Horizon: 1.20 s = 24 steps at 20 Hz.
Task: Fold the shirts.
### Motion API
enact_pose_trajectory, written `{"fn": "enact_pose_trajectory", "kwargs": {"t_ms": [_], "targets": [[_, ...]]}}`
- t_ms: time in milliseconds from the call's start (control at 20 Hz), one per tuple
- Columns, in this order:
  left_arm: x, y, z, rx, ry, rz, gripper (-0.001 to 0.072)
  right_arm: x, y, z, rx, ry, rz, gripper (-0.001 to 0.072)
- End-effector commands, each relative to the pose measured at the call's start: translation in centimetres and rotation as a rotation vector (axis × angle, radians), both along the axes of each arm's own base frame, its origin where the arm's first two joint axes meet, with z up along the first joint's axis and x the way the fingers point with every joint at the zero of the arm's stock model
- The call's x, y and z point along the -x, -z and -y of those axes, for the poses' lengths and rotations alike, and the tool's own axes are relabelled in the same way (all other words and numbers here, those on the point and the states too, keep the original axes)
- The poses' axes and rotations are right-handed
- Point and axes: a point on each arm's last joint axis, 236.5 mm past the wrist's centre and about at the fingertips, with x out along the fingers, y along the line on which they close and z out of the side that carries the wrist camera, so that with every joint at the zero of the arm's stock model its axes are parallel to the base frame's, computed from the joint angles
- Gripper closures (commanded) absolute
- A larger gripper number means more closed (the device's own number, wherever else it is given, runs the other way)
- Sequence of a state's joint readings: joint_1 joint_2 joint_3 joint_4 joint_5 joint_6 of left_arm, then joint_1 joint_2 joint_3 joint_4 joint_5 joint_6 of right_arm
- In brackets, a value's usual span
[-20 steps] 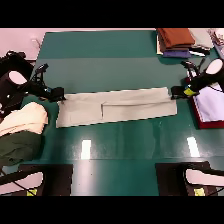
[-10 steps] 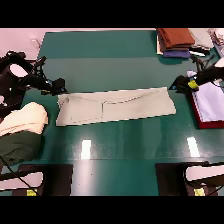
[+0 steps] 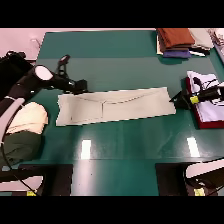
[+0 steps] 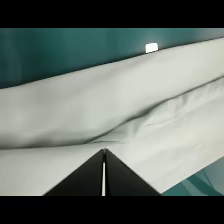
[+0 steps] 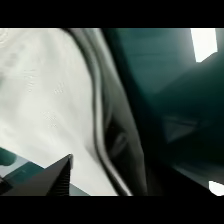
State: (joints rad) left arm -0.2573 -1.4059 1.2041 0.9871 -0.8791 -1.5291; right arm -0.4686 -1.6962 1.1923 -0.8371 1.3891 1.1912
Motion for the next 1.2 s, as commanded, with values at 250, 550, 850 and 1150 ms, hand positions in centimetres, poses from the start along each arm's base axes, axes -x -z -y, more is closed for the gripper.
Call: {"fn": "enact_pose_trajectory", "kwargs": {"t_ms": [250,550,850,1150], "targets": [[0.8,3.9,11.7,0.047,0.111,-0.03,0.0683,-5.0,-3.2,-4.4,0.008,-0.125,0.196,0.0687],[-0.6,6.2,15.2,0.063,0.134,-0.048,0.0683,-6.2,-17.8,-8.3,0.081,-0.232,0.485,0.0687],[-0.5,8.6,15.6,0.07,0.122,-0.102,0.0683,-4.8,-28.0,-16.8,0.088,-0.34,0.722,0.0687],[-0.4,8.9,15.7,0.08,0.12,-0.122,0.0682,-2.7,-31.1,-25.5,0.015,-0.448,0.821,0.0687]]}}
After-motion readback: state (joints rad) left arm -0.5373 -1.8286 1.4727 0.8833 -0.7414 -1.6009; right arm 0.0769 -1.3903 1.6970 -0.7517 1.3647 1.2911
